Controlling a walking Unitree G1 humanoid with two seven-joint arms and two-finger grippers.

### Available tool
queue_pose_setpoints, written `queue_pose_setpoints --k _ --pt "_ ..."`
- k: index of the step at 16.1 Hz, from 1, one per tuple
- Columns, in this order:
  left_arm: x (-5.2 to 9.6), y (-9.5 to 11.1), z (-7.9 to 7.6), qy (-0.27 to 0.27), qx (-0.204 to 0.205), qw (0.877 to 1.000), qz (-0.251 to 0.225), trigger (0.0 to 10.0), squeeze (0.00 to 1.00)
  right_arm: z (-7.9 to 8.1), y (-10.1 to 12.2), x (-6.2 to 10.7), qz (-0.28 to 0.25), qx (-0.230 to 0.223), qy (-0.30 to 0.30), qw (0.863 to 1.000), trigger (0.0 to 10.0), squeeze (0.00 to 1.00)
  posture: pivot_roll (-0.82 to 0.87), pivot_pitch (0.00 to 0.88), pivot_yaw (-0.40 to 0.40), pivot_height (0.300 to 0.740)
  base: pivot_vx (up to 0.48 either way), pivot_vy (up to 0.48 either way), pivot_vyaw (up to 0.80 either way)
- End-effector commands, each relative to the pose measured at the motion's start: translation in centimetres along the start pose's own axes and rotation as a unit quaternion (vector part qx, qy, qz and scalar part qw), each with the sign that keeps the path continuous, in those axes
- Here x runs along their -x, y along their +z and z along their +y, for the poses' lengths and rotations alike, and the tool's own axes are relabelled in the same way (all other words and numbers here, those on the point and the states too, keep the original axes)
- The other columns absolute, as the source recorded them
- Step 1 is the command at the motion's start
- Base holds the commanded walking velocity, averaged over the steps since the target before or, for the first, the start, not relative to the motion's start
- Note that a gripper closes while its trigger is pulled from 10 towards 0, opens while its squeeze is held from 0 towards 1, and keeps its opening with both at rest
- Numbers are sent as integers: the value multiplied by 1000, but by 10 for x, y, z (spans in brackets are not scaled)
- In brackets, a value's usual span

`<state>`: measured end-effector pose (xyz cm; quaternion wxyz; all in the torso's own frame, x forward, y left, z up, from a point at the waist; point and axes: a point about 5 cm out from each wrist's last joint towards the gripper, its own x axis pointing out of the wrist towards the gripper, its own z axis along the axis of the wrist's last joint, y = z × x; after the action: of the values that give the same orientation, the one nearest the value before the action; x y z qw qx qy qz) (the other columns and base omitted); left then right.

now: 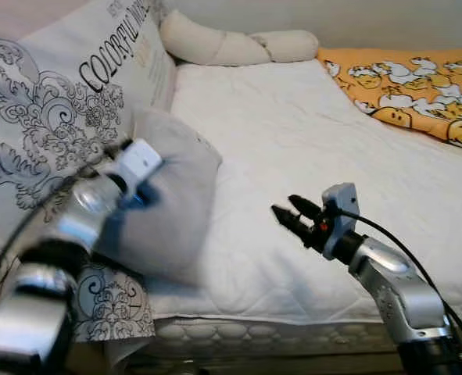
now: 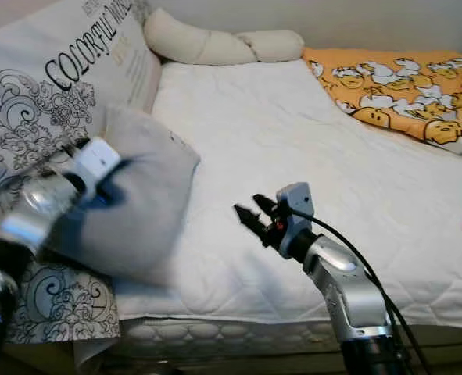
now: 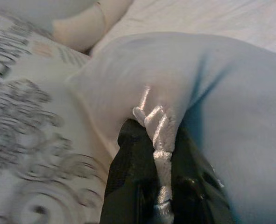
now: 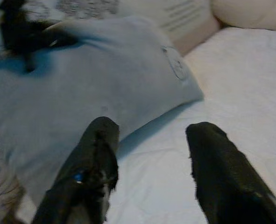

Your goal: Clean up the room

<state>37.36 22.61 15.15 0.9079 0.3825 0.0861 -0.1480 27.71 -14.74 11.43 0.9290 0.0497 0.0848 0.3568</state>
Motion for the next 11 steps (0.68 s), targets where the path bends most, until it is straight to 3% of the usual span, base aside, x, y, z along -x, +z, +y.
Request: queue_pose_setpoints --k 1,4,8,10,11 --pt "-2 12 15 24 -27 999 -22 10000 0 6 5 3 -7 1 37 999 10000 1000 30 0 61 740 0 0 0" --pt "-6 16 16 34 -38 998 -32 10000 0 13 5 5 0 9 81 997 10000 1000 26 0 68 740 0 0 0" --pt "-9 5 15 112 39 993 -7 10000 0 13 4 5 2 11 78 997 10000 1000 15 0 79 740 0 0 0" --pt "-6 -6 18 173 57 983 22 10000 0 14 4 7 2 15 88 996 10000 1000 16 0 80 740 0 0 0" --pt "-6 -7 18 176 56 983 23 10000 0 14 4 7 2 15 89 996 10000 1000 17 0 79 740 0 0 0"
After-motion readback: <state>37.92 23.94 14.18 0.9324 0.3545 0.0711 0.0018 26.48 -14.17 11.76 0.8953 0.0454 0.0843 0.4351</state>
